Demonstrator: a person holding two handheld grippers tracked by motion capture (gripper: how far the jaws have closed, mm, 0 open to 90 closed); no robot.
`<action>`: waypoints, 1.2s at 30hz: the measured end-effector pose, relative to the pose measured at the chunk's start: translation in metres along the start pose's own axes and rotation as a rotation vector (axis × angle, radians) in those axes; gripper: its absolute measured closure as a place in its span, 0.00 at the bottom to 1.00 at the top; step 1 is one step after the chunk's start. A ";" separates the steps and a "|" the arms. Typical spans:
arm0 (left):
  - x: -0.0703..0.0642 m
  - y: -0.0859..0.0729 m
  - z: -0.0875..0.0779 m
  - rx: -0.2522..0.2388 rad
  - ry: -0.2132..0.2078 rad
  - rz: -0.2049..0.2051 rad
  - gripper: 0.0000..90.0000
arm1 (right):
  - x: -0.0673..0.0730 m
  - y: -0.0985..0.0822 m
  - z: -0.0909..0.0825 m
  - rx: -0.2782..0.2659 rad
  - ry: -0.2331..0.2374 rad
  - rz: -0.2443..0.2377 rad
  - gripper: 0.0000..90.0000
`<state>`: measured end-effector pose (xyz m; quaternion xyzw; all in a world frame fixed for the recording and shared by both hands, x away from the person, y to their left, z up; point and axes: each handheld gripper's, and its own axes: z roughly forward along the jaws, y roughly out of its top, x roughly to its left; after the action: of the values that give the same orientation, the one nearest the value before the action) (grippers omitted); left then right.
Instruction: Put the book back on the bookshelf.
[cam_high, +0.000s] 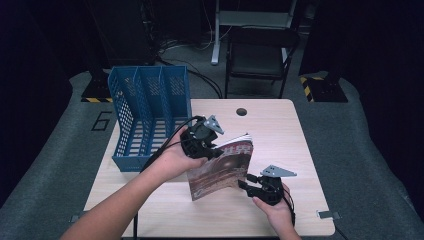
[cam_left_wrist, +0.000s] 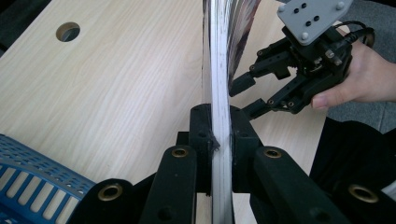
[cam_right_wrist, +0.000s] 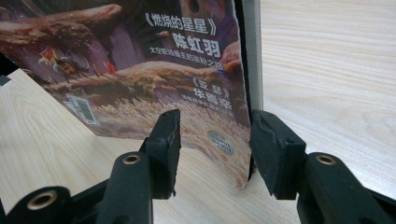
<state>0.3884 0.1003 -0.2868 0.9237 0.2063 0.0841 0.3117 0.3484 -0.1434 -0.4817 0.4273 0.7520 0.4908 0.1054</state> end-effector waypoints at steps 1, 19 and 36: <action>0.001 0.000 0.000 0.001 0.001 -0.001 0.92 | 0.000 0.000 0.000 0.001 -0.005 -0.004 0.59; 0.006 -0.001 0.002 0.000 0.001 -0.028 0.92 | 0.001 0.000 0.001 0.002 -0.008 0.003 0.59; 0.008 0.000 0.005 0.014 -0.010 -0.038 0.92 | 0.001 0.000 0.001 0.002 0.001 0.007 0.58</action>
<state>0.3970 0.1015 -0.2908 0.9221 0.2230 0.0721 0.3080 0.3483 -0.1427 -0.4819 0.4296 0.7512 0.4906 0.1028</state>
